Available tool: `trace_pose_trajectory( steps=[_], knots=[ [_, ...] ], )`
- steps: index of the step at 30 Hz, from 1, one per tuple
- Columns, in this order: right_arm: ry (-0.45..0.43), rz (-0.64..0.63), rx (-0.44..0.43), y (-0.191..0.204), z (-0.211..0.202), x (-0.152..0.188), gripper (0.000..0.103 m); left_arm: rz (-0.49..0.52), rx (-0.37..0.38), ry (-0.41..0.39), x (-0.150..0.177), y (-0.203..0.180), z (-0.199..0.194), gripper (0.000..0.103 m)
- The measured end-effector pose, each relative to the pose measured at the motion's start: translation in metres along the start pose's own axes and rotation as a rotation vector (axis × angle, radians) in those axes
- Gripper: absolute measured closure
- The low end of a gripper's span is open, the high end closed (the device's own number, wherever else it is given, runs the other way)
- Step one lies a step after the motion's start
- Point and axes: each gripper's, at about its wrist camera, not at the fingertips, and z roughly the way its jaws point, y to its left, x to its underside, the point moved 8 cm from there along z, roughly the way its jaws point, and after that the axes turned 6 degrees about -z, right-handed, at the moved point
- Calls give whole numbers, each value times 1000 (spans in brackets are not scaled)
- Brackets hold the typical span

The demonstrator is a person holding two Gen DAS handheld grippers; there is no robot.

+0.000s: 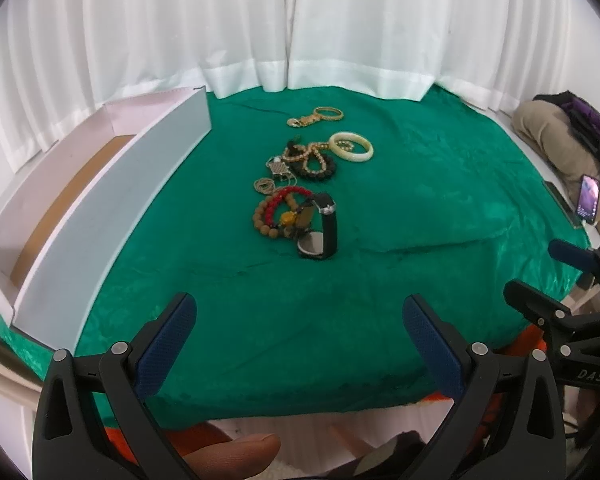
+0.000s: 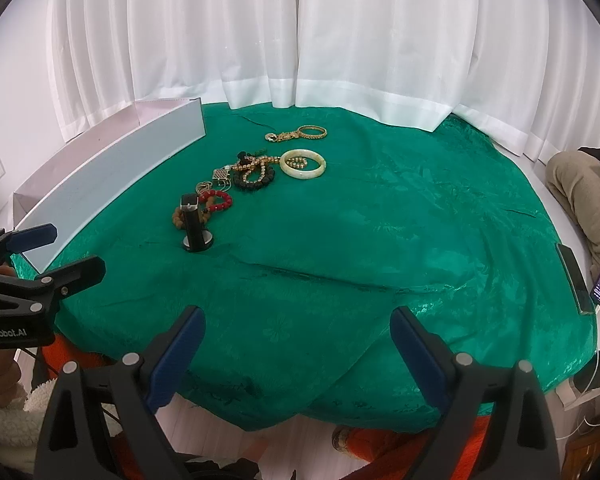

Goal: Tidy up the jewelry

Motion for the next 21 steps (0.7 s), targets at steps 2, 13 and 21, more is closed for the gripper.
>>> trace_pose_trajectory(
  steps=[2,13,21],
  knots=[
    [-1,0,1,1,1,1,7,1,0,-1,-1,0,0,0],
    [-2,1,1,1,1,0,7,9,2,-3,0,0,0,0],
    [-1,-1,-2,1,2,0,7,11,2,-2,0,-1,-1,0]
  ],
)
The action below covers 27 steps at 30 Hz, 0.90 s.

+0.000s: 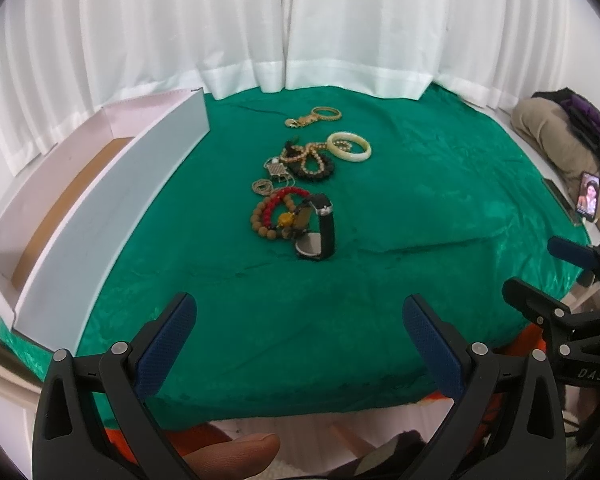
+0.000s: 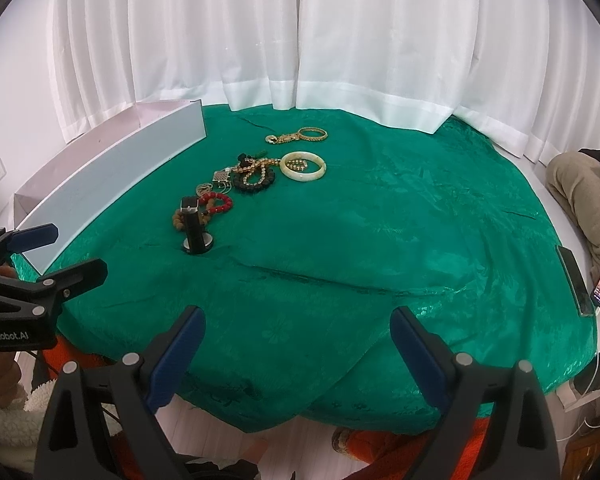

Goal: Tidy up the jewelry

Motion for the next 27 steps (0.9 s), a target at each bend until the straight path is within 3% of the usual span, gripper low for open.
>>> trace_pose_trajectory(
  steps=[27],
  knots=[
    [0,2,-3,3,-1,1,7,1,-3,1,4,1,2,0]
  ],
)
